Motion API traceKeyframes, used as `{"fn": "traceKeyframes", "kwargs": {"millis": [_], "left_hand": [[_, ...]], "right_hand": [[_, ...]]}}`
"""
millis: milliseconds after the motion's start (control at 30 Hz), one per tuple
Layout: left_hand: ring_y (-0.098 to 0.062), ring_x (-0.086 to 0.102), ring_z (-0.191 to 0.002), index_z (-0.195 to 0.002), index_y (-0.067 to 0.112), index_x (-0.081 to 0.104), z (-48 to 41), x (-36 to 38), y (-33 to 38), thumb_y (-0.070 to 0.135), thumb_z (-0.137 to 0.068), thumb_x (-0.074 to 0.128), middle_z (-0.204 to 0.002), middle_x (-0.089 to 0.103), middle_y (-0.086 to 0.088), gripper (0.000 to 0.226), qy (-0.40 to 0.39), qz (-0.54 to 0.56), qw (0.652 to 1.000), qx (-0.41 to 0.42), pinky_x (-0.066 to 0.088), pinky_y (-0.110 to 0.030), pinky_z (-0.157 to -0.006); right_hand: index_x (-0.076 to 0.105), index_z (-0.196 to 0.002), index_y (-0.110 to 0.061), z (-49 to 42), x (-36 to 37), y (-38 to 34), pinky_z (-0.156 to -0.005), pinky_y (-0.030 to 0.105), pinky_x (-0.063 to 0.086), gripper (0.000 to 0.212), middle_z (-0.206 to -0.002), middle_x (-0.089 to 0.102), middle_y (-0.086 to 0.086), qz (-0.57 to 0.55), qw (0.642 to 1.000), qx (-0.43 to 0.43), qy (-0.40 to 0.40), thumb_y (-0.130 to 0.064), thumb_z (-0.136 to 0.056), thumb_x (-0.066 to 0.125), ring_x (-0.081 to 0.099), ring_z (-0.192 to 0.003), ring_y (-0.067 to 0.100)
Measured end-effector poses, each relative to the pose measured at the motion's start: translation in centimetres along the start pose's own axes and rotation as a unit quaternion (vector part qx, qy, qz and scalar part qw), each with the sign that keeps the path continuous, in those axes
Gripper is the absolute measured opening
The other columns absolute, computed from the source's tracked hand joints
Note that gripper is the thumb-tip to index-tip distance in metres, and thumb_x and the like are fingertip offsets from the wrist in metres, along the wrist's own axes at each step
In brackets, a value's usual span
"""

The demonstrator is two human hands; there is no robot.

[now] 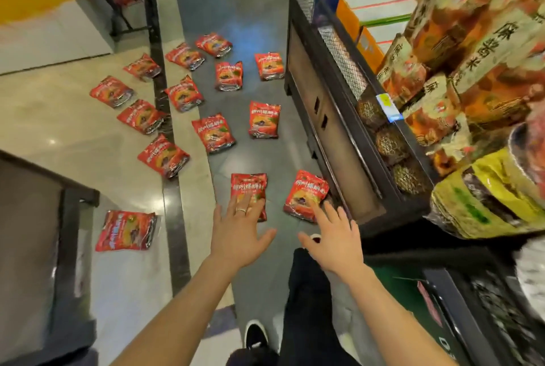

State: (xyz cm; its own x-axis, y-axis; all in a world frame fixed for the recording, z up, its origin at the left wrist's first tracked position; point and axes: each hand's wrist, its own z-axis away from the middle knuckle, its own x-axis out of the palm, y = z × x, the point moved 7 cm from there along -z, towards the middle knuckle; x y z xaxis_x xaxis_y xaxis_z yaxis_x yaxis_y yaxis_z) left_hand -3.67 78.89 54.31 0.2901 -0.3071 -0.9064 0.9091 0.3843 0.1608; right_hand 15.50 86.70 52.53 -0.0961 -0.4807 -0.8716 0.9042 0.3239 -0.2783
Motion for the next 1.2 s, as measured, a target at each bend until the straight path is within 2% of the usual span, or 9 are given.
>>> {"fn": "traceKeyframes", "kwargs": {"millis": [300, 433, 500, 600, 767, 900, 1033, 1133, 1200], "left_hand": [[-0.026, 0.016, -0.153, -0.158, 0.033, 0.017, -18.3, 4.4, -3.0, 0.080, -0.069, -0.002, -0.167, 0.017, -0.001, 0.103, -0.056, 0.007, 0.995, -0.077, 0.015, -0.052, -0.120], [-0.032, 0.021, -0.150, -0.159, 0.028, 0.021, -27.2, 9.0, -5.7, 0.072, -0.083, 0.020, -0.166, 0.020, -0.008, 0.088, -0.031, 0.044, 0.992, -0.110, 0.026, -0.055, -0.116], [-0.035, 0.022, -0.150, -0.159, 0.026, 0.022, -31.2, 12.8, -7.1, 0.068, -0.084, 0.025, -0.165, 0.020, -0.011, 0.086, -0.029, 0.053, 0.992, -0.114, 0.028, -0.057, -0.114], [-0.035, 0.023, -0.150, -0.158, 0.027, 0.024, -37.3, 20.4, -9.2, 0.072, -0.082, 0.019, -0.165, 0.021, -0.011, 0.088, -0.047, 0.056, 0.991, -0.111, 0.028, -0.058, -0.113], [-0.034, 0.016, -0.152, -0.160, 0.029, 0.016, -46.0, 34.9, -12.8, 0.073, -0.079, 0.011, -0.167, 0.015, -0.009, 0.092, -0.106, 0.018, 0.991, -0.086, 0.023, -0.055, -0.115], [-0.032, 0.010, -0.154, -0.160, 0.030, 0.012, -50.7, 44.7, -15.9, 0.075, -0.074, 0.006, -0.168, 0.009, -0.008, 0.098, -0.126, 0.022, 0.987, -0.099, 0.021, -0.055, -0.117], [-0.038, 0.010, -0.153, -0.159, 0.030, 0.016, -54.5, 52.6, -18.7, 0.072, -0.079, 0.021, -0.168, 0.007, -0.012, 0.090, -0.134, 0.057, 0.974, -0.175, 0.021, -0.058, -0.119], [-0.041, 0.007, -0.152, -0.159, 0.029, 0.013, -56.3, 57.2, -19.3, 0.072, -0.085, 0.032, -0.167, 0.006, -0.018, 0.087, -0.148, 0.080, 0.962, -0.215, 0.020, -0.064, -0.117], [-0.043, 0.004, -0.151, -0.160, 0.025, 0.005, -56.7, 58.8, -17.6, 0.063, -0.093, 0.045, -0.167, -0.002, -0.018, 0.087, -0.150, 0.091, 0.961, -0.214, 0.018, -0.066, -0.114]], "right_hand": [[0.018, -0.156, -0.035, -19.6, 3.4, 3.1, -0.120, 0.052, 0.015, 0.074, -0.166, 0.011, -0.003, -0.058, 0.997, 0.009, -0.054, -0.062, -0.093, 0.046, 0.006, -0.153, 0.024], [0.025, -0.155, -0.036, -27.6, 8.5, 5.6, -0.117, 0.054, 0.022, 0.073, -0.164, 0.020, -0.003, -0.079, 0.993, 0.030, -0.077, -0.061, -0.090, 0.051, 0.015, -0.151, 0.027], [0.031, -0.153, -0.034, -31.4, 12.3, 7.3, -0.114, 0.054, 0.028, 0.075, -0.161, 0.029, -0.001, -0.086, 0.991, 0.052, -0.082, -0.063, -0.087, 0.051, 0.024, -0.147, 0.030], [0.032, -0.151, -0.032, -37.0, 19.2, 10.3, -0.107, 0.054, 0.038, 0.083, -0.156, 0.036, -0.001, -0.081, 0.988, 0.100, -0.081, -0.070, -0.077, 0.036, 0.033, -0.142, 0.029], [0.030, -0.153, -0.026, -44.5, 32.3, 15.4, -0.112, 0.051, 0.033, 0.077, -0.158, 0.033, 0.007, -0.095, 0.978, 0.176, -0.053, -0.052, -0.088, 0.061, 0.031, -0.142, 0.034], [0.026, -0.155, -0.025, -49.1, 42.0, 19.7, -0.113, 0.054, 0.032, 0.081, -0.161, 0.026, 0.011, -0.091, 0.974, 0.202, -0.057, -0.053, -0.088, 0.061, 0.028, -0.145, 0.037], [0.017, -0.156, -0.030, -52.8, 48.7, 23.5, -0.112, 0.056, 0.032, 0.083, -0.164, 0.013, 0.009, -0.101, 0.962, 0.251, -0.030, -0.055, -0.089, 0.059, 0.023, -0.146, 0.037], [0.011, -0.156, -0.036, -54.4, 52.4, 26.8, -0.113, 0.054, 0.029, 0.091, -0.164, 0.003, 0.009, -0.198, 0.913, 0.356, 0.004, -0.051, -0.086, 0.067, 0.019, -0.146, 0.038], [0.008, -0.156, -0.040, -55.3, 54.2, 27.5, -0.113, 0.054, 0.032, 0.093, -0.164, -0.002, 0.008, -0.224, 0.904, 0.363, -0.002, -0.051, -0.086, 0.069, 0.024, -0.144, 0.041]]}}
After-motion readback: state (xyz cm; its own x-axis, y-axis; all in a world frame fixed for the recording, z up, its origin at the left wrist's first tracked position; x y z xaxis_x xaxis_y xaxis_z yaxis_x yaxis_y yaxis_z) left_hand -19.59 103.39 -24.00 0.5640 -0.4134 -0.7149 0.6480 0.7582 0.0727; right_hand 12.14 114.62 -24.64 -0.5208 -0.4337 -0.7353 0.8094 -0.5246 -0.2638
